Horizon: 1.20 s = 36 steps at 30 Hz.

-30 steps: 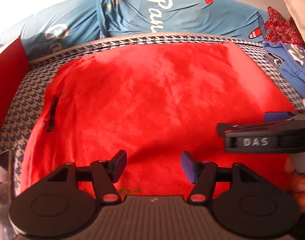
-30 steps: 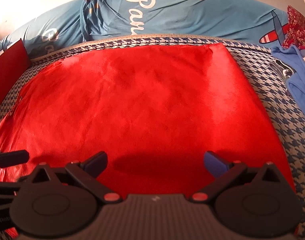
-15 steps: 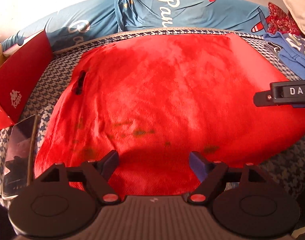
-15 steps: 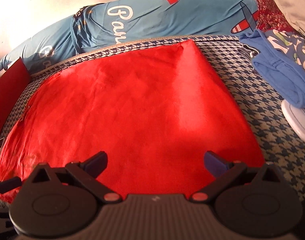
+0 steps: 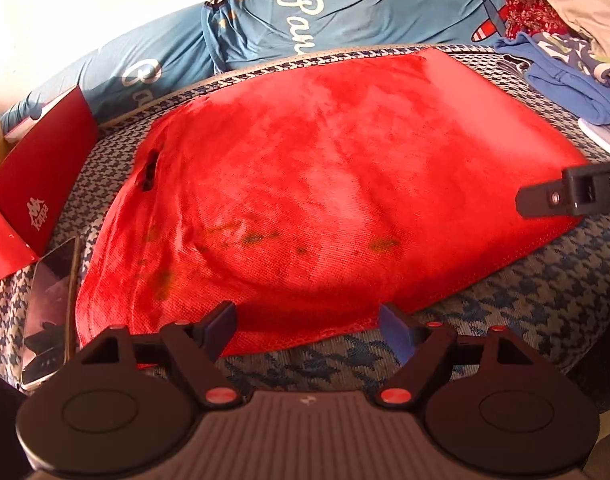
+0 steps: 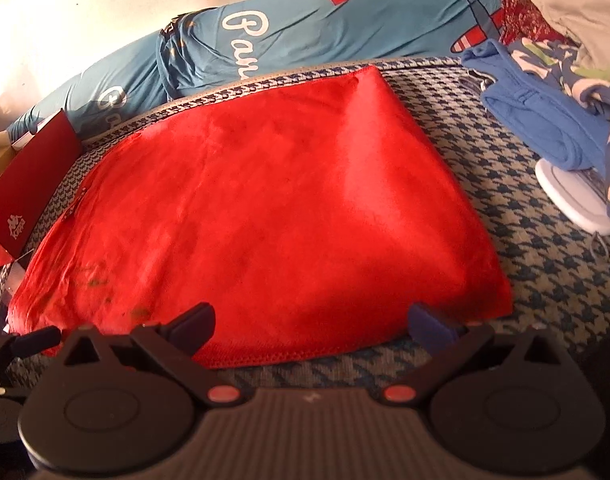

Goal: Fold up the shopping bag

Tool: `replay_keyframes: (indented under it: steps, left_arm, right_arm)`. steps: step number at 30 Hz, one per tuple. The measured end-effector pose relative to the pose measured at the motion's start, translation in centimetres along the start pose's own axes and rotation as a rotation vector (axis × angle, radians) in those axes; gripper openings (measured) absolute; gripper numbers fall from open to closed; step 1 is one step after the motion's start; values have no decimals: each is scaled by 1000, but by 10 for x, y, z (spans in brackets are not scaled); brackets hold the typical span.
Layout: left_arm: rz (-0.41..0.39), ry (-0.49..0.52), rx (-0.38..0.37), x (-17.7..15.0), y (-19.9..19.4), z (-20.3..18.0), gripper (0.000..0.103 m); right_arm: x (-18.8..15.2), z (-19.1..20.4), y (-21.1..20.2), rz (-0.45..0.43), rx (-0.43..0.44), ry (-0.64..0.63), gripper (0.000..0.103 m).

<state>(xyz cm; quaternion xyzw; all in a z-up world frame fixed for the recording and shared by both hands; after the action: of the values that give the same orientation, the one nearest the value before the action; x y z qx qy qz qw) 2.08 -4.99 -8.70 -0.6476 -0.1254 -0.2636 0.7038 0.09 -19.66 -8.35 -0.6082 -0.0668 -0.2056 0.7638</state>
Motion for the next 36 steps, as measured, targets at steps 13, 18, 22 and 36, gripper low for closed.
replay_keyframes:
  steps: [13,18,22,36]
  left_arm:
    - [-6,-31,-41,-8,-1,6,84]
    - [-15,-44,-49,-8,-1,9,84]
    - [-29,-37,-57,-8,-4,9,83]
    - [-168,66,31,12,-32,6,84]
  right_arm:
    - [-12,18,-3,3,-65,-78,103]
    - [-15,1,-2,40,-54,45,103]
    - [-10,-13,-5,24,-54,112,103]
    - [11,-50,-8,-12,-56,249,103]
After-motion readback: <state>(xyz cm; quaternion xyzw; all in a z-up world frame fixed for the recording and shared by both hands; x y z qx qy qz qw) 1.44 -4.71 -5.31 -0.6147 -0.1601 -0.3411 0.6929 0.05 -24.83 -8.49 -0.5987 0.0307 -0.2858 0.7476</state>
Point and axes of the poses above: each gripper's, at about its wrist camera, not at the fingertips, and y roughly the way its jaws point, z to its left, x to its top, the point moved 10 cm from there along y, roughly the way its jaws point, and after that the axes turned 12 degrees about z, right-handed, at the moved point
